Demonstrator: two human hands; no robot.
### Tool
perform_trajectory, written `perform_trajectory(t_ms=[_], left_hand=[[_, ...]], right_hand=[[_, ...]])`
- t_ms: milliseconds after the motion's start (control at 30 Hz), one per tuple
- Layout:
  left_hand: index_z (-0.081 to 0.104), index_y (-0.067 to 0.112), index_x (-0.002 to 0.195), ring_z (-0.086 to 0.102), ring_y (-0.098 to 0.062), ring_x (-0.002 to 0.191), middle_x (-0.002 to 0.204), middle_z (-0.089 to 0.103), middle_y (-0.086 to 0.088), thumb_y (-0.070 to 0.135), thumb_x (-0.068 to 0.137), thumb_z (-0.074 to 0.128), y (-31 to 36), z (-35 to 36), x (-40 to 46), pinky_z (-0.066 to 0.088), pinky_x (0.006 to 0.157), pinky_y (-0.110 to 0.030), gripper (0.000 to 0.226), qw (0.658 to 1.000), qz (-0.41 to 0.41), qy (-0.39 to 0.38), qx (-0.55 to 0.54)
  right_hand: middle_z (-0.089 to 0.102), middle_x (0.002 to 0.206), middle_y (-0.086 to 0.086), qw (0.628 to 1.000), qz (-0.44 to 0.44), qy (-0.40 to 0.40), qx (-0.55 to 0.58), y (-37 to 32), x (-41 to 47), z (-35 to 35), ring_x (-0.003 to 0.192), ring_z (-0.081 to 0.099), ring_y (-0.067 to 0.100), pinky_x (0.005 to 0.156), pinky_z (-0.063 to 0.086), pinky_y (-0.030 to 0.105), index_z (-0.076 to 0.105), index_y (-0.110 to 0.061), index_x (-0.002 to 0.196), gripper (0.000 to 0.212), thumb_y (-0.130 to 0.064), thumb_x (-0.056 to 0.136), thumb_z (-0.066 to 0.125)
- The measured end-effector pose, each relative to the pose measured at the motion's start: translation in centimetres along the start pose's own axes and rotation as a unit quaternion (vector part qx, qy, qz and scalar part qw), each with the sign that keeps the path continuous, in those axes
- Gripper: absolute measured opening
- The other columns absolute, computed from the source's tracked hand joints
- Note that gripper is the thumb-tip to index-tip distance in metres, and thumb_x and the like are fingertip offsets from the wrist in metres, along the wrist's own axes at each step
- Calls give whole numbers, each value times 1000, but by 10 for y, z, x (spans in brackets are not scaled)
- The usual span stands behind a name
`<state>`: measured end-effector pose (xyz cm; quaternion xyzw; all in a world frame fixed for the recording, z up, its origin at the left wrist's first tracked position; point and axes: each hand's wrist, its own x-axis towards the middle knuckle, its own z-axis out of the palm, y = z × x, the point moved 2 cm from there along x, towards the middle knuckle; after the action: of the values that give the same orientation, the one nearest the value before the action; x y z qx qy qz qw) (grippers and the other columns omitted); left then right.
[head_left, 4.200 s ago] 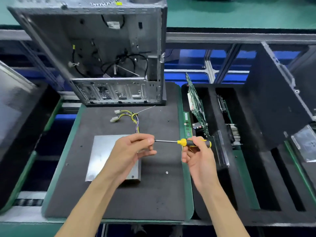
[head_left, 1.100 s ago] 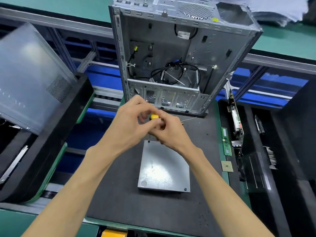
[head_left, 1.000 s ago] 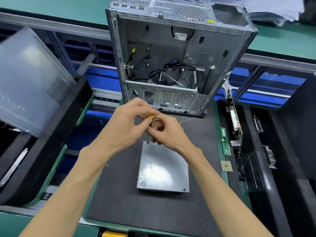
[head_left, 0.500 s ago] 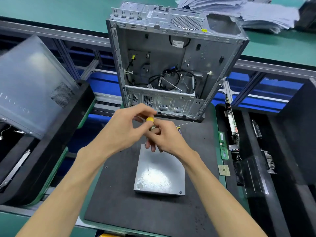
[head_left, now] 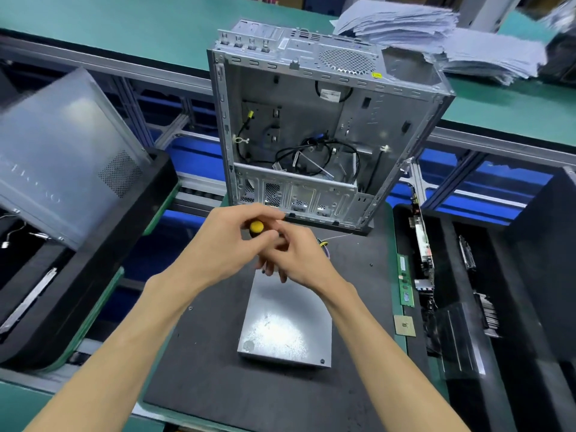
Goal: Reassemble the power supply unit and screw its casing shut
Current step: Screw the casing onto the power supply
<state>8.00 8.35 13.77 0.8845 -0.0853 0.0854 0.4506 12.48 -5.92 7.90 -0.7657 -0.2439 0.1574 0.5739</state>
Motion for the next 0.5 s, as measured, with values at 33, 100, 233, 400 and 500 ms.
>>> perform_trajectory(t_ms=[33,100,233,400,500], left_hand=[[75,21,109,66,-9,99,98,70,9,11,85,78,2,1,0,54,92,-34,26,1000,5,22,15],[73,15,97,62,-11,90,93,65,3,18,81,83,3,3,1,53,83,-32,19,996,4,69,52],[70,14,88,62,-12,76,77,66,1,27,79,85,1,10,-3,52,72,-28,22,996,-39,84,21],[72,15,108,62,-15,88,92,63,0,16,90,75,-3,10,-5,53,83,-38,18,996,17,48,73],[72,17,117,61,-13,90,96,62,1,20,94,70,-5,7,-1,53,86,-36,24,996,11,30,88]], right_hand=[[70,61,4,1000,1,13,-2,0,1,1,49,65,21,37,42,26,62,-16,94,29,-41,80,60],[64,53,7,999,11,52,13,3,0,2,42,61,20,36,38,23,49,-10,83,39,-45,75,65],[53,43,-2,991,20,129,21,15,-3,2,41,53,20,46,40,30,36,-20,76,44,-47,70,71],[63,54,2,997,-13,76,-9,12,-8,-5,49,57,26,48,42,21,59,-22,102,17,-32,92,69],[63,56,8,997,-3,72,-34,11,-6,-10,53,61,35,50,42,21,63,-1,100,20,-20,98,68]])
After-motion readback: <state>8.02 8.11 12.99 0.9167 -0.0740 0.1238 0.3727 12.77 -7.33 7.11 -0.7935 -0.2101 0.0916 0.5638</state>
